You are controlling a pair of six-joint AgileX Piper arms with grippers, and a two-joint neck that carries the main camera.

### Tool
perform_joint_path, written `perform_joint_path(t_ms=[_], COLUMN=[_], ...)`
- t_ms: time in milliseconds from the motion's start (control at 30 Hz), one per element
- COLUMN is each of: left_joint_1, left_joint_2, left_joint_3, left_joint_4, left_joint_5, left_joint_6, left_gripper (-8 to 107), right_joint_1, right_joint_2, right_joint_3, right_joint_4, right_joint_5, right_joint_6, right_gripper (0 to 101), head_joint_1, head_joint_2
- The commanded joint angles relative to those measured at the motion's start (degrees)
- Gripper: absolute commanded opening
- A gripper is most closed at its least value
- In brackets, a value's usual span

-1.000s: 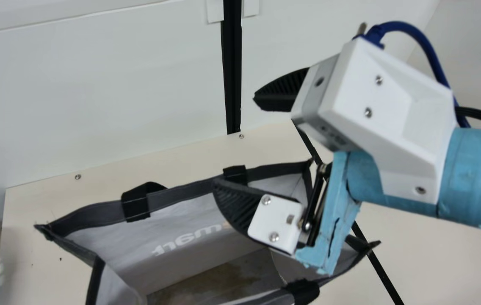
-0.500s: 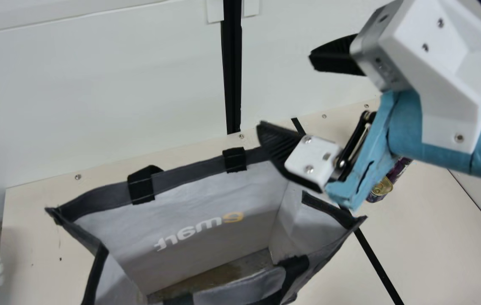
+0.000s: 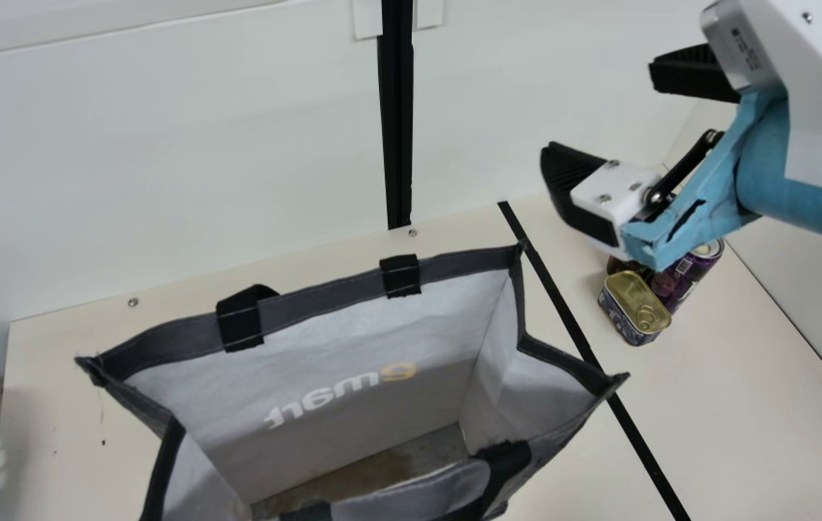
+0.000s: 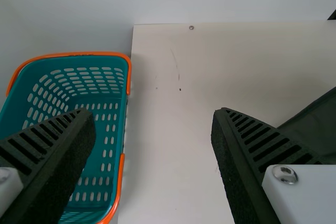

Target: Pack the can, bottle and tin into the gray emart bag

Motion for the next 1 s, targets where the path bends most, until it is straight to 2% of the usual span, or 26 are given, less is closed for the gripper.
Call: perform_joint_path(t_ms=[0, 367, 967], left_joint_1=[0.0, 0.0, 0.0], left_joint_2=[0.0, 0.0, 0.0], left_joint_3=[0.0, 0.0, 0.0], left_joint_4=[0.0, 0.0, 0.0], left_joint_5=[0.0, 0.0, 0.0], left_joint_6=[0.0, 0.0, 0.0], left_gripper=[90, 90, 90], right_joint_1=[-1.7, -5.6, -6.0], right_joint_2=[0.0, 0.1, -0.6], right_joint_3=[0.5, 3.3, 10.9], right_joint_4=[-0.6, -5.9, -18.5], right_joint_5=[0.0, 0.0, 0.0], right_joint_6=[0.2, 3.4, 10.4], right_gripper=[91, 91, 91], head_joint_1=[-1.3, -1.3, -1.3], head_joint_2=[-0.1, -0.1, -0.1])
